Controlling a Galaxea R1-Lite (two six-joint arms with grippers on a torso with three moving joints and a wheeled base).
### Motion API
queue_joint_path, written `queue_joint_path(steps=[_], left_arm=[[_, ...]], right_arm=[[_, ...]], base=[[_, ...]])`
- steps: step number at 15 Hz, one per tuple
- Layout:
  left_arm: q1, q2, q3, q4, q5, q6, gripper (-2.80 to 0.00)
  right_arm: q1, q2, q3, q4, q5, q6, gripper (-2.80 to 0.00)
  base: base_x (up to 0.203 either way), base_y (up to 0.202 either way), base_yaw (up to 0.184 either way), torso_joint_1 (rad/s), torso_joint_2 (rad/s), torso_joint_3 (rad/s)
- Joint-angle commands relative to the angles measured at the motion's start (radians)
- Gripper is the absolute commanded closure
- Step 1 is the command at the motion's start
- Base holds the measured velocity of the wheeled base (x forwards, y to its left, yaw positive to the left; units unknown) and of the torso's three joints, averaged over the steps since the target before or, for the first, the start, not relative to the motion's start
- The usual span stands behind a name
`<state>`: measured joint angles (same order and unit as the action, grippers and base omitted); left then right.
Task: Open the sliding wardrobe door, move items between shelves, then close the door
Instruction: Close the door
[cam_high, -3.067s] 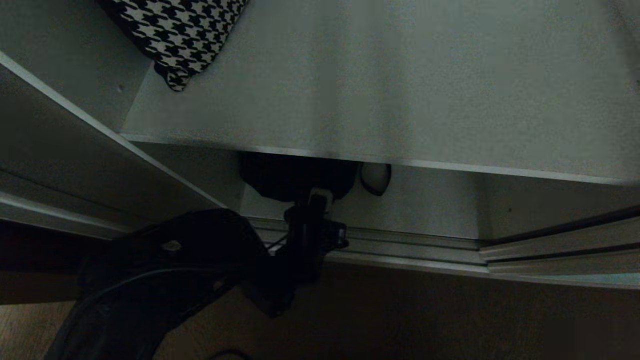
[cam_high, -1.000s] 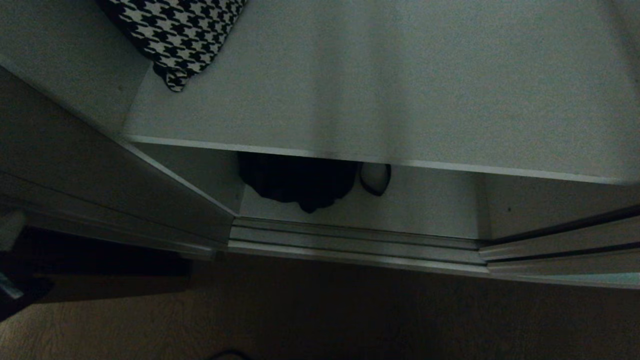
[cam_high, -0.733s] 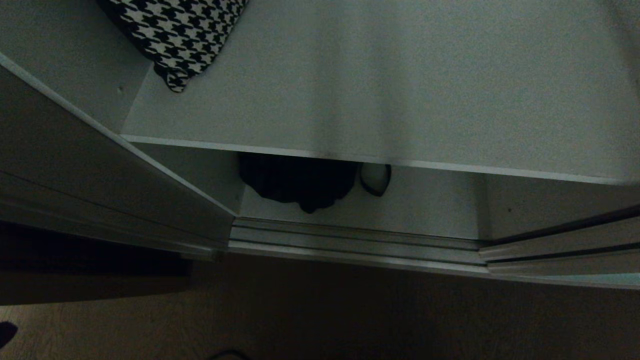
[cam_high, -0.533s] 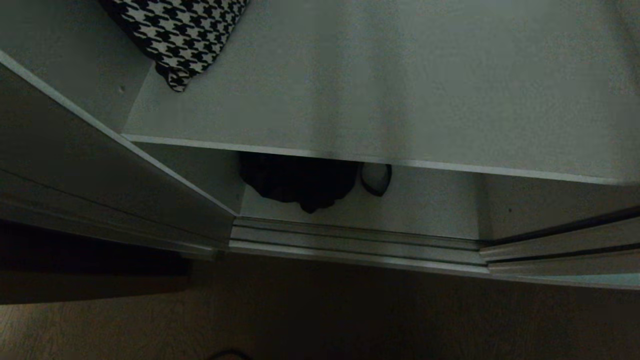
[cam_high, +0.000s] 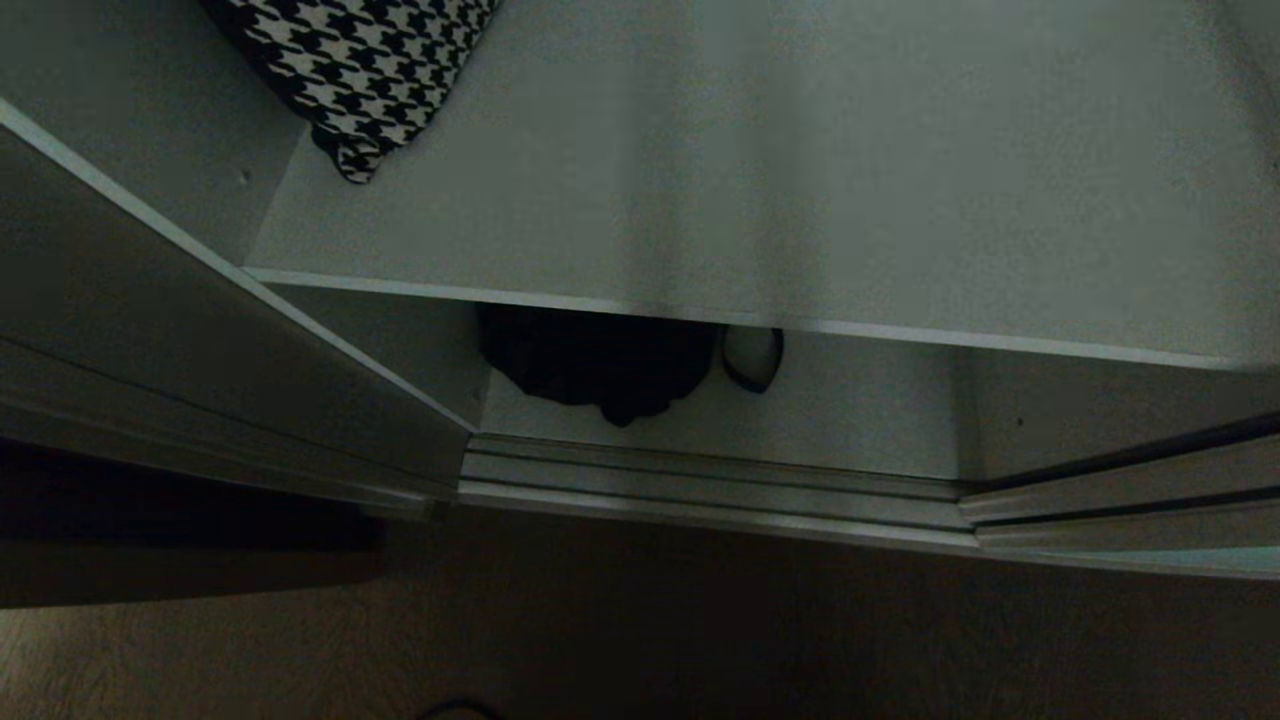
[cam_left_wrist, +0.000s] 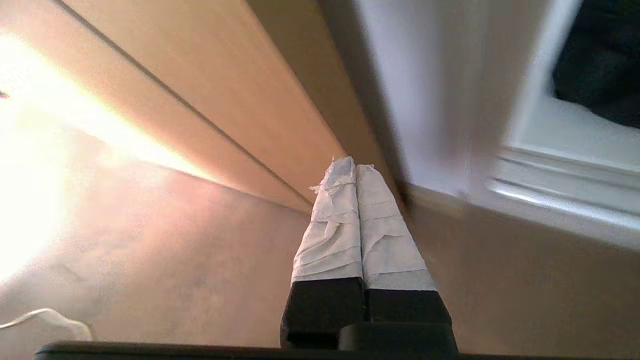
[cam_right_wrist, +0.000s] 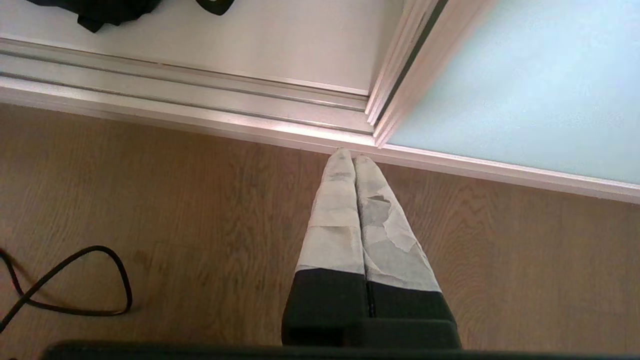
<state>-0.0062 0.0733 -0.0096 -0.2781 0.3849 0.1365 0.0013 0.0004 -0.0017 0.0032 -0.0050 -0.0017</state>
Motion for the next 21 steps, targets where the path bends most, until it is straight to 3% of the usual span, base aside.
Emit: queue_joint_path(steps=[1, 3, 6, 8, 11, 14, 18, 21], left_arm=[[0.002, -0.069, 0.010, 0.077, -0.107, -0.018, 0.00], [0.002, -0.073, 0.010, 0.112, -0.207, -0.032, 0.00], [0.002, -0.073, 0.010, 0.152, -0.300, -0.104, 0.00], [0.002, -0.073, 0.010, 0.204, -0.353, -0.119, 0.00], [0.002, -0.073, -0.009, 0.328, -0.384, -0.102, 0.00], [0.002, -0.073, -0.004, 0.308, -0.403, -0.070, 0.00], [0.002, -0.073, 0.008, 0.267, -0.391, -0.124, 0.00], [0.002, -0.073, 0.008, 0.270, -0.391, -0.117, 0.00]], right_arm=[[0.000, -0.002, 0.000, 0.000, 0.000, 0.000, 0.00], [0.000, -0.002, 0.000, 0.000, 0.000, 0.000, 0.00], [0.000, -0.003, 0.000, 0.000, 0.000, 0.000, 0.00], [0.000, -0.003, 0.000, 0.000, 0.000, 0.000, 0.00], [0.000, -0.002, 0.000, 0.000, 0.000, 0.000, 0.00], [0.000, -0.002, 0.000, 0.000, 0.000, 0.000, 0.00], [0.000, -0.003, 0.000, 0.000, 0.000, 0.000, 0.00], [0.000, -0.002, 0.000, 0.000, 0.000, 0.000, 0.00]], base=[[0.000, 0.000, 0.000, 0.000, 0.00, 0.000], [0.000, 0.000, 0.000, 0.000, 0.00, 0.000], [0.000, 0.000, 0.000, 0.000, 0.00, 0.000], [0.000, 0.000, 0.000, 0.000, 0.00, 0.000], [0.000, 0.000, 0.000, 0.000, 0.00, 0.000], [0.000, 0.000, 0.000, 0.000, 0.00, 0.000], [0.000, 0.000, 0.000, 0.000, 0.00, 0.000], [0.000, 0.000, 0.000, 0.000, 0.00, 0.000]])
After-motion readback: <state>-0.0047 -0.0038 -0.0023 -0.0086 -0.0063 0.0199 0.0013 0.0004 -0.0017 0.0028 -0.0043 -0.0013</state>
